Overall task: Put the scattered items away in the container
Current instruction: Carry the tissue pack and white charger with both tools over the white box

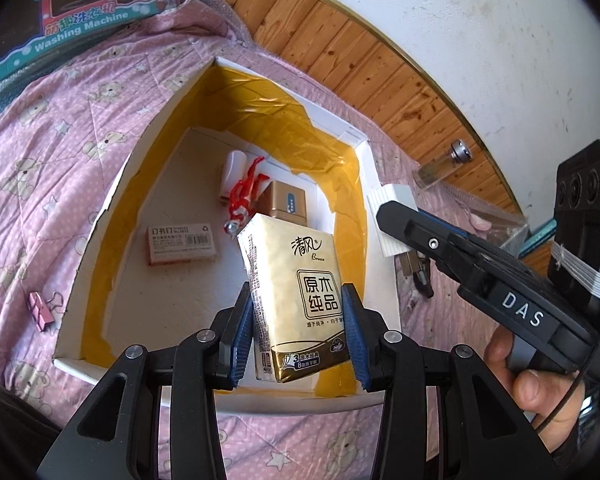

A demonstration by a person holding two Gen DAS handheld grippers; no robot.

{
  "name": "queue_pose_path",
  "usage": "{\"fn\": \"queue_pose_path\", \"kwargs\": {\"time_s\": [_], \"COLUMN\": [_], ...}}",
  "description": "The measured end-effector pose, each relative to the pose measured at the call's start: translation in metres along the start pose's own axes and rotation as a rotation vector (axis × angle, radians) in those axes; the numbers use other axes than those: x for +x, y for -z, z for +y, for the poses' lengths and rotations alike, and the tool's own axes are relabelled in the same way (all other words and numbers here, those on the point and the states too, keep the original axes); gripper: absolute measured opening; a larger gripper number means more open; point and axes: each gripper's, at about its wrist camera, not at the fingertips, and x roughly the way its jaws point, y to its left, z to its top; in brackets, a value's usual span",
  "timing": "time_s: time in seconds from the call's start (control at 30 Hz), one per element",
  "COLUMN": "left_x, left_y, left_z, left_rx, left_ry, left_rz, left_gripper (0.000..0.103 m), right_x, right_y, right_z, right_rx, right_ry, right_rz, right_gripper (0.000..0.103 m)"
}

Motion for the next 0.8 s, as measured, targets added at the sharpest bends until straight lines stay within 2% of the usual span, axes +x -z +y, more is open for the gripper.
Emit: {"fn": "queue_pose_path", "kwargs": {"time_s": [0.27, 0.5, 0.8], "left_x": [0.015, 0.030, 0.046], "left_y": [-0.002, -0.013, -0.011], "left_z": [0.001, 0.017, 0.025], "left_rx": [0.006, -0.014, -0.019], "left_ry": [-0.022, -0.089, -0.084], "left_rz": [0.030, 0.047, 0.125], "left_gripper": [0.043, 0.043, 0.044], "right_x": [0.020, 0.031, 0.043], "right_y": [0.001, 0.009, 0.016], "right_z": [-0.004, 0.000, 0.001], "right_rx": [-0.010, -0.029, -0.074], "right_ry": [-0.015, -0.041, -0.033], "right_rz": [0.047, 0.085, 0.133], "right_gripper": [0.034, 0.034, 0.034]}}
